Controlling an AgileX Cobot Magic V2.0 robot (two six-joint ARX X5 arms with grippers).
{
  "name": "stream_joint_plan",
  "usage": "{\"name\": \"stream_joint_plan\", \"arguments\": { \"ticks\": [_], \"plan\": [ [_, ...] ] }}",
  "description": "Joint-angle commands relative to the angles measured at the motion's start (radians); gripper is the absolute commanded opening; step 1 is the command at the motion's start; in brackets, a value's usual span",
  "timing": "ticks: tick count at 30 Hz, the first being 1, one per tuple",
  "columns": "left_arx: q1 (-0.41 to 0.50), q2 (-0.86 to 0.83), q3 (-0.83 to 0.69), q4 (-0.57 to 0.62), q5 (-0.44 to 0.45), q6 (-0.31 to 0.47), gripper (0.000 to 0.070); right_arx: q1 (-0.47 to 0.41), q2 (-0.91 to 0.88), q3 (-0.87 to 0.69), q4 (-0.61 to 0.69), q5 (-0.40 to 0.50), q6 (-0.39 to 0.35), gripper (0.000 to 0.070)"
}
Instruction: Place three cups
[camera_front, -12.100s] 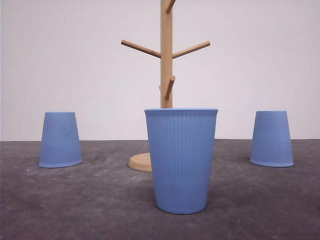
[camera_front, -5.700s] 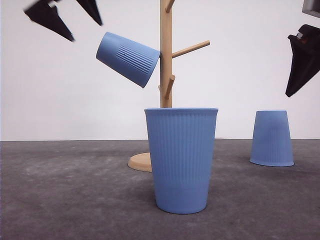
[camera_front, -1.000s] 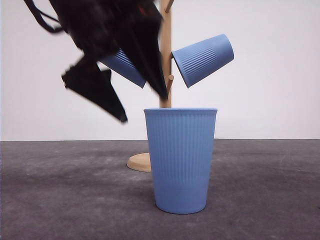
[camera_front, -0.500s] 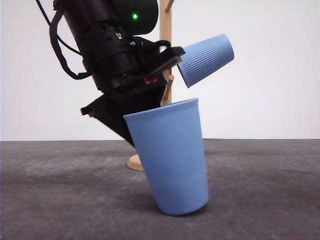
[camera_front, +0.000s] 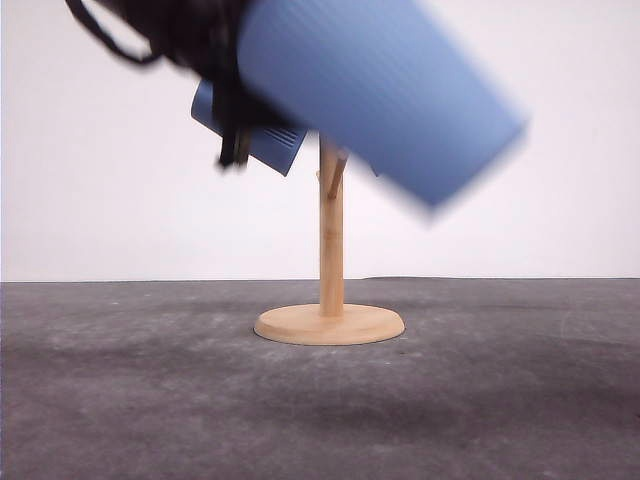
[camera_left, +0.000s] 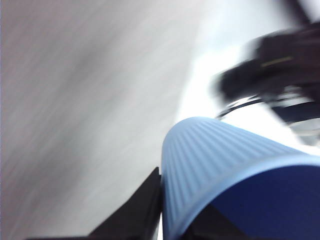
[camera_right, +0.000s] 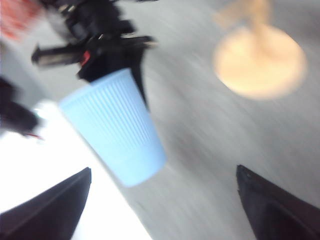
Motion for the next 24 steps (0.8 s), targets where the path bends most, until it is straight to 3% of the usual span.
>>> {"name": "stream_joint_plan", "arguments": {
  "ticks": [1, 5, 12, 24],
  "plan": [
    [0.009, -0.029, 0.040, 0.024, 0.097, 0.047, 0.0009, 0.003, 0.005, 0.010, 0.041, -0.064, -0.023, 0.0635],
    [0.034, -0.091, 0.091, 0.055, 0.222, 0.043, 0.0009, 0.004, 0.027, 0.010, 0.118, -0.223, -0.024, 0.0691],
    [0.036, -0.120, 0.181, 0.054, 0.274, 0.019, 0.0009, 0.022, 0.104, 0.010, 0.203, -0.452, -0.031, 0.0700],
    [0.035, -0.120, 0.186, 0.051, 0.301, 0.019, 0.0009, 0.149, 0.220, 0.010, 0.272, -0.540, -0.033, 0.0700]
  ]
}}
